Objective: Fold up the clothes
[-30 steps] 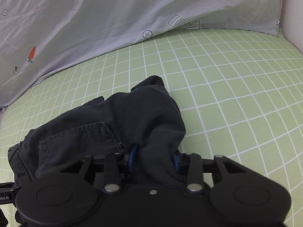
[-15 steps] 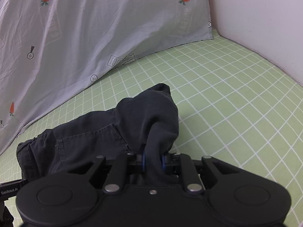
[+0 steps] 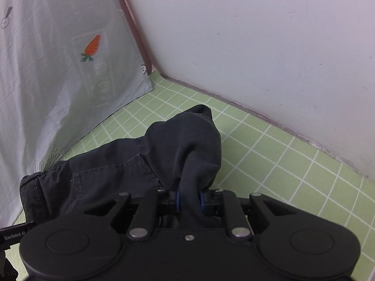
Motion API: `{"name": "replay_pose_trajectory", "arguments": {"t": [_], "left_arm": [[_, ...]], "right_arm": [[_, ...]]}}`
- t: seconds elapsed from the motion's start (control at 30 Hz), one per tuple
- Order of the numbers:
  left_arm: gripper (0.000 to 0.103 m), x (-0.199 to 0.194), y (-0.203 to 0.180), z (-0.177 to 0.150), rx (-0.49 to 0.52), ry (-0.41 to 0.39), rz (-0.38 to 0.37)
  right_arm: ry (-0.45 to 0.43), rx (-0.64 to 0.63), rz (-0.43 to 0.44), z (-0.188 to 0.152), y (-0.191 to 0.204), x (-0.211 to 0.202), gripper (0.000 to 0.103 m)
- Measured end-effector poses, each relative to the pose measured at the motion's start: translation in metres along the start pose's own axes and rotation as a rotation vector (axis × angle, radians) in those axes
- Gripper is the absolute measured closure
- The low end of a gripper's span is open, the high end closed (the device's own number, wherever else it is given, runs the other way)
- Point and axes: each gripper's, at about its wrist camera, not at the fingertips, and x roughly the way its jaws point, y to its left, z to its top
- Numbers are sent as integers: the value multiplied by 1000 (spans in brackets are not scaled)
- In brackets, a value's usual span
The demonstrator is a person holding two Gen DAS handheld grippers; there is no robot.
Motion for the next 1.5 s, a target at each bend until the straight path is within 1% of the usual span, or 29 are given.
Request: {"name": "replay_pose_trajectory", "arguments": {"t": [0.07,0.13,0.2,0.33,0.47,0.53,0.57,0.6,0.63,0.67,0.7,0.73,0.77,0.8,0.83,0.9,0.97,1.03,1.07,1.1,1.13,1.2,1.33,1.43,1.5], "left_arm": [[79,31,-11,33,58,4,-10],[79,60,-19,63,110,3,-20],[79,84,-21,88,145,-2,-39],[79,126,-23,131,217,-6,-88],[78,161,-32,164,342,-29,-159],[75,174,-40,176,404,-49,-175],[70,179,-43,179,433,-60,-175],[63,181,-44,181,445,-61,-170],[62,184,-45,183,455,-61,-165],[60,182,-42,184,447,-64,-168],[56,178,-36,182,419,-66,-149],[54,174,-30,179,389,-68,-126],[50,170,-24,177,358,-69,-103],[44,165,-16,174,316,-69,-94],[42,159,-7,170,271,-67,-87],[36,147,6,161,189,-65,-80],[34,135,16,150,117,-62,-83],[29,131,17,142,87,-67,-58],[25,129,16,138,74,-69,-44],[24,127,16,135,60,-72,-30],[24,128,16,138,45,-73,-21],[24,125,18,139,13,-73,-14],[24,105,21,137,-33,-101,39],[24,102,26,134,-45,-71,44],[24,103,31,129,-56,-33,74]], "right_arm": [[1,104,-27,11,-19,17,87],[-14,172,-58,15,-23,28,86],[-38,216,-116,18,-18,40,85],[-98,361,-208,17,-6,57,81],[-178,507,-277,6,9,62,79],[-198,551,-308,3,20,64,78],[-199,541,-310,3,21,64,76],[-199,528,-311,3,23,65,74],[-199,515,-312,2,24,65,68],[-198,502,-314,2,26,66,64],[-185,497,-310,2,24,66,58],[-173,514,-303,2,19,67,53],[-162,534,-297,1,14,68,50],[-154,548,-292,1,10,68,41],[-147,562,-287,0,7,67,36],[-132,588,-279,-1,1,66,36],[-130,591,-282,-2,0,64,36],[-131,591,-278,-2,1,64,38],[-134,590,-270,-2,1,64,40],[-137,590,-262,-3,1,65,46],[-139,586,-260,-3,3,64,53],[-143,577,-256,-3,5,64,54],[-150,565,-260,-4,6,66,53],[-154,550,-270,-4,9,65,53],[-156,544,-275,-4,11,64,53]]}}
